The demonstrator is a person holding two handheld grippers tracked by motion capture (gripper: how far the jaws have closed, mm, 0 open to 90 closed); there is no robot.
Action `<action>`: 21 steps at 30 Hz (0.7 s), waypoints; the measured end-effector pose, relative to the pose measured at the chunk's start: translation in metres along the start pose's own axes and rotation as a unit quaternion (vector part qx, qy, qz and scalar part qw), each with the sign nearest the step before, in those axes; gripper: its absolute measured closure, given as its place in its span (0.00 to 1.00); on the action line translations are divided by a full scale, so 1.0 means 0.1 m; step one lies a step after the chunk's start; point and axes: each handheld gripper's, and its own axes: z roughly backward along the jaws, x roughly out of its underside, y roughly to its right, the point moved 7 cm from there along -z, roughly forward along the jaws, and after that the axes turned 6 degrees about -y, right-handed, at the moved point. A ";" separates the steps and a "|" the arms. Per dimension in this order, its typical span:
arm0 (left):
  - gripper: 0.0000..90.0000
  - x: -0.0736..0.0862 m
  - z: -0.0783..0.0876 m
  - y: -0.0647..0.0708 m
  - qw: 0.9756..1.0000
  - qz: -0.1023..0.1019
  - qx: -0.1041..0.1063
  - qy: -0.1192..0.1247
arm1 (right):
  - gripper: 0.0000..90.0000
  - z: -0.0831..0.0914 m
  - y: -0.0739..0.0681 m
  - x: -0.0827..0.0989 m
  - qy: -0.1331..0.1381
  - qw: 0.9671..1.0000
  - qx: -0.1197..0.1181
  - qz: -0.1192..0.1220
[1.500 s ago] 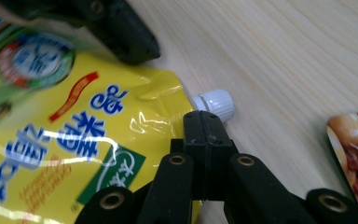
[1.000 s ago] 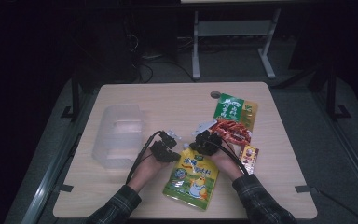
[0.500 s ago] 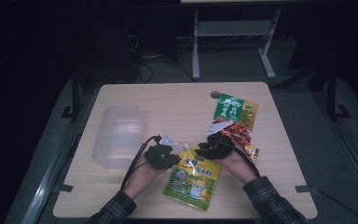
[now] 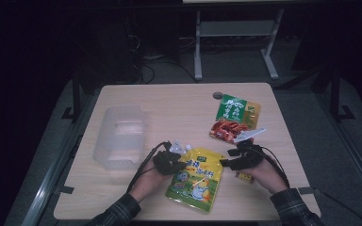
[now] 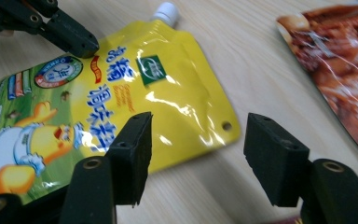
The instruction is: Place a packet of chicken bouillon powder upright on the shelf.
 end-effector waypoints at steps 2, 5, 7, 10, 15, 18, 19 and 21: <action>1.00 0.01 -0.02 0.00 1.000 -0.005 -0.004 -0.006 | 0.43 0.02 0.03 0.03 0.001 1.000 -0.003 -0.006; 1.00 0.02 -0.02 -0.01 1.000 -0.013 -0.016 -0.013 | 0.38 0.00 0.05 0.05 -0.003 1.000 -0.013 -0.013; 1.00 0.03 -0.01 -0.01 1.000 -0.013 -0.017 -0.011 | 0.36 -0.04 0.03 0.06 -0.014 1.000 -0.020 -0.014; 1.00 0.04 -0.01 0.00 1.000 -0.011 -0.020 -0.011 | 0.35 -0.10 0.01 0.08 -0.024 0.999 -0.025 -0.009; 1.00 0.04 -0.01 0.02 0.999 -0.023 -0.033 -0.011 | 0.35 -0.14 -0.06 0.11 -0.044 0.998 -0.035 -0.009; 1.00 0.05 -0.01 0.01 0.999 -0.021 -0.031 -0.010 | 0.34 -0.15 -0.13 0.13 -0.057 0.997 -0.044 -0.007; 1.00 0.05 -0.01 0.02 0.999 -0.021 -0.032 -0.010 | 0.34 -0.15 -0.16 0.14 -0.064 0.997 -0.046 -0.010; 1.00 0.05 -0.01 0.02 0.999 -0.022 -0.033 -0.012 | 0.34 -0.18 -0.20 0.17 -0.075 0.996 -0.054 -0.009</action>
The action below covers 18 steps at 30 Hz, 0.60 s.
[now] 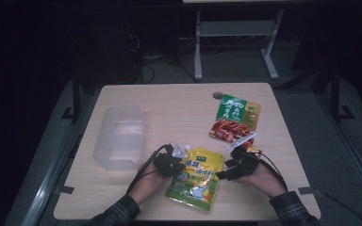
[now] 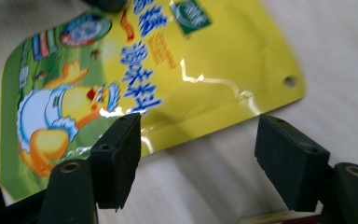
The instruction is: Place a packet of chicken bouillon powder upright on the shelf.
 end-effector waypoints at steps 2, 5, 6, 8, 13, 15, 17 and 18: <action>1.00 0.00 0.00 0.00 1.000 0.001 0.001 0.000 | 0.34 -0.03 -0.02 0.03 -0.009 1.000 -0.001 -0.001; 1.00 0.00 0.00 0.00 1.000 0.001 0.001 0.001 | 0.34 -0.05 -0.05 0.06 -0.016 1.000 -0.007 -0.004; 1.00 0.00 0.00 0.00 1.000 0.002 0.002 0.003 | 0.34 -0.06 -0.06 0.06 -0.017 1.000 -0.010 -0.005; 1.00 0.00 0.00 -0.01 1.000 0.003 0.004 0.000 | 0.34 -0.07 -0.07 0.05 -0.017 1.000 -0.016 -0.004; 1.00 0.00 0.00 -0.01 1.000 0.004 0.004 0.000 | 0.34 -0.09 -0.08 0.03 -0.014 1.000 -0.025 -0.013; 1.00 0.00 0.00 0.00 1.000 0.007 0.004 0.003 | 0.35 -0.09 -0.09 0.03 -0.015 0.999 -0.033 -0.017; 1.00 0.00 0.00 0.00 1.000 0.006 0.003 0.003 | 0.35 -0.08 -0.09 0.03 -0.017 0.999 -0.038 -0.025; 1.00 0.00 0.00 0.00 1.000 0.006 0.001 0.003 | 0.35 -0.08 -0.09 0.04 -0.021 0.998 -0.040 -0.031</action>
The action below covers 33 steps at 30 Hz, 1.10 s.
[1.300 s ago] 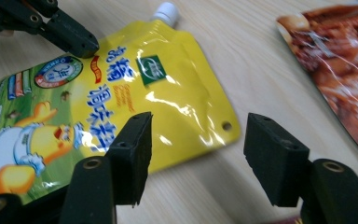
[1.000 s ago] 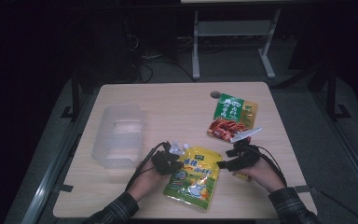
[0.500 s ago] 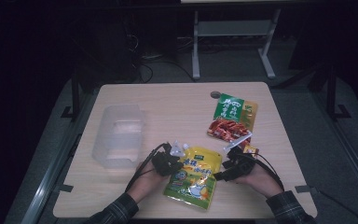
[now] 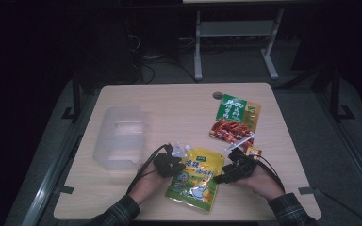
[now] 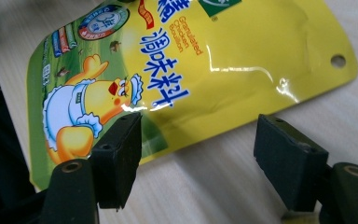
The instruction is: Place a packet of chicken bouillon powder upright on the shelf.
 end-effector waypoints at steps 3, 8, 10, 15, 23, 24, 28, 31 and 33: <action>1.00 0.00 0.00 0.00 1.000 -0.001 0.001 0.000 | 0.36 0.01 -0.01 0.02 -0.007 1.000 -0.010 -0.006; 1.00 0.00 0.00 0.00 1.000 0.001 0.002 0.002 | 0.36 -0.02 -0.05 -0.01 -0.008 1.000 -0.009 -0.005; 1.00 0.00 0.00 0.00 1.000 0.000 -0.001 0.002 | 0.36 -0.01 -0.05 0.00 -0.011 1.000 -0.015 -0.006; 1.00 0.00 0.00 -0.01 1.000 -0.001 0.002 0.001 | 0.35 -0.04 -0.01 -0.06 0.016 1.000 0.000 0.001; 1.00 -0.01 0.00 -0.02 1.000 -0.003 0.002 0.001 | 0.42 -0.03 0.14 -0.22 0.071 0.997 -0.004 -0.023; 1.00 0.00 0.00 -0.02 1.000 -0.002 0.003 0.000 | 0.44 -0.04 0.15 -0.25 0.076 0.997 -0.003 -0.028; 1.00 -0.01 0.00 -0.02 1.000 -0.002 0.003 -0.001 | 0.52 -0.07 0.20 -0.33 0.086 0.995 -0.005 -0.045; 1.00 -0.01 0.00 -0.02 1.000 -0.003 0.003 0.000 | 0.58 -0.08 0.18 -0.36 0.086 0.995 -0.007 -0.040; 1.00 -0.01 0.00 -0.03 1.000 -0.005 0.004 -0.001 | 0.59 -0.10 0.17 -0.37 0.082 0.996 -0.003 -0.039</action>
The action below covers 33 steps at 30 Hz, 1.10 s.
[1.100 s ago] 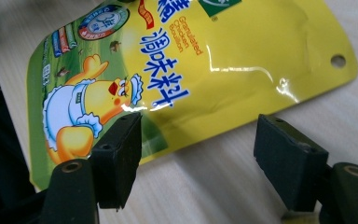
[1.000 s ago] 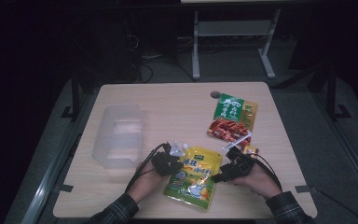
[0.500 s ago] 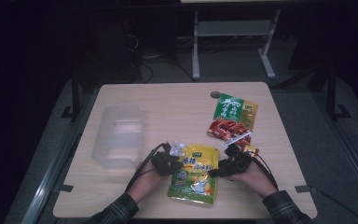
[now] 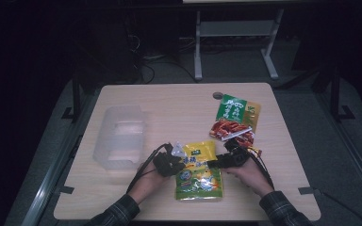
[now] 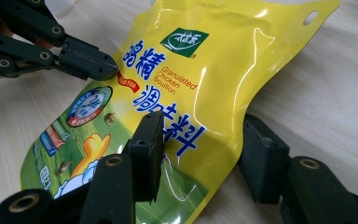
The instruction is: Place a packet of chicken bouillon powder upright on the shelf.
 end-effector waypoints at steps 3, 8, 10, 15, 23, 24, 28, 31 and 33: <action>1.00 0.00 0.00 0.00 1.000 0.000 0.002 0.000 | 0.60 0.00 0.03 -0.02 0.001 1.000 -0.008 -0.008; 1.00 0.00 0.00 -0.01 1.000 0.003 0.006 0.005 | 0.51 -0.07 0.05 -0.17 -0.020 1.000 0.013 -0.014; 1.00 0.00 0.00 -0.01 1.000 0.002 0.006 0.004 | 0.51 -0.10 0.07 -0.23 -0.022 0.999 0.015 -0.019; 1.00 -0.01 -0.01 -0.03 1.000 0.003 0.005 0.009 | 0.59 -0.13 0.07 -0.27 -0.030 0.999 0.013 -0.013; 1.00 -0.01 -0.01 -0.05 1.000 0.006 0.009 0.005 | 0.80 -0.18 0.08 -0.29 -0.048 0.999 -0.011 0.010; 1.00 -0.01 -0.01 -0.05 1.000 0.007 0.009 0.005 | 0.82 -0.19 0.06 -0.30 -0.050 0.999 -0.013 0.013; 1.00 -0.01 -0.01 -0.05 1.000 0.006 0.008 0.006 | 0.92 -0.22 0.01 -0.30 -0.057 0.998 -0.008 0.040; 1.00 0.00 -0.01 -0.06 1.000 0.004 0.007 0.005 | 0.94 -0.21 -0.02 -0.30 -0.052 0.997 -0.001 0.060; 1.00 0.00 -0.01 -0.06 1.000 0.007 0.009 0.009 | 0.94 -0.19 -0.03 -0.30 -0.045 0.997 -0.001 0.062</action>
